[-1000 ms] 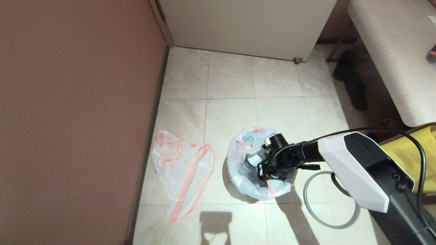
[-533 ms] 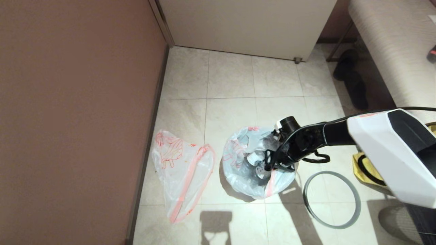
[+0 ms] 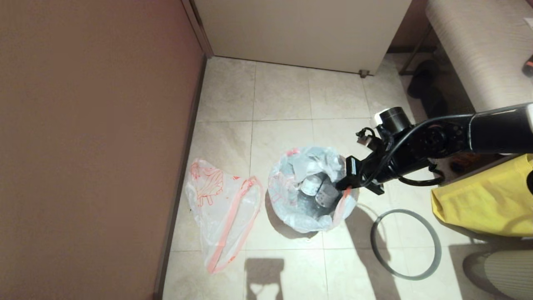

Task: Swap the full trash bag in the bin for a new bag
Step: Place the trash bag on the floor

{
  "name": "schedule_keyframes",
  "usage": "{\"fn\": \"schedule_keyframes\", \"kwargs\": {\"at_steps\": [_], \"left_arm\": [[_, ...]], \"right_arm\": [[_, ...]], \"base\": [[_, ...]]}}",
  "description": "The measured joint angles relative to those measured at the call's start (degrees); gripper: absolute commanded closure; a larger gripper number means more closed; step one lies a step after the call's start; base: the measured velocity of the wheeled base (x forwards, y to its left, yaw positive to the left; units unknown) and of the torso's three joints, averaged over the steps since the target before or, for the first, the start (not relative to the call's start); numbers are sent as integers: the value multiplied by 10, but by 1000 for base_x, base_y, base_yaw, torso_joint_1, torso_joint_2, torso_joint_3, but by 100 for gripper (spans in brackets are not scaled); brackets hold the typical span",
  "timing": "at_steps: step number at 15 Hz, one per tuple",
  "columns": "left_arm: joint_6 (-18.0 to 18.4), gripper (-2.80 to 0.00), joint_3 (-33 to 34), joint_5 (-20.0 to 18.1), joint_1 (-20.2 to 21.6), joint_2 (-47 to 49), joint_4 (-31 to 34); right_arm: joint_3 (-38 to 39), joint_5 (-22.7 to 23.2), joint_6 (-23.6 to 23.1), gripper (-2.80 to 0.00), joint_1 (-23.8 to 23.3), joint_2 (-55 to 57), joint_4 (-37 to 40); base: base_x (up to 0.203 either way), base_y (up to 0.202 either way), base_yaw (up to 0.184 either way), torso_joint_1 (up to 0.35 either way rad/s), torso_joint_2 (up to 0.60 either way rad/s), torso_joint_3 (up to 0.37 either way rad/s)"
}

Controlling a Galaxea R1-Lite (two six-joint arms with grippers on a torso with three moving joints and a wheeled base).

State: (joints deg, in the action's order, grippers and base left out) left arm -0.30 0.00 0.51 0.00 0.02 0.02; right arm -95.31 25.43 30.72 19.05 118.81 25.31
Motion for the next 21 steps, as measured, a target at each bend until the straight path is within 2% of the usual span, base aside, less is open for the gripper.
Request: {"fn": "schedule_keyframes", "kwargs": {"at_steps": [3, 8, 11, 14, 17, 21], "left_arm": [[0, 0, 0, 0, 0, 0, 0], [0, 0, 0, 0, 0, 0, 0], [0, 0, 0, 0, 0, 0, 0], [0, 0, 0, 0, 0, 0, 0], [0, 0, 0, 0, 0, 0, 0], [0, 0, 0, 0, 0, 0, 0]], "right_arm": [[5, 23, 9, 0, 0, -49, 26], [27, 23, 10, 0, -38, -65, 28], [60, 23, 9, 0, -45, -71, 26], [78, 20, 11, 0, -11, -78, 26], [80, 18, 35, 0, 22, -89, 15], [96, 13, 27, 0, 23, -81, 7]], "base": [[0, 0, 0, 0, 0, 0], [0, 0, 0, 0, 0, 0], [0, 0, 0, 0, 0, 0], [0, 0, 0, 0, 0, 0], [0, 0, 0, 0, 0, 0], [0, 0, 0, 0, 0, 0]]}}
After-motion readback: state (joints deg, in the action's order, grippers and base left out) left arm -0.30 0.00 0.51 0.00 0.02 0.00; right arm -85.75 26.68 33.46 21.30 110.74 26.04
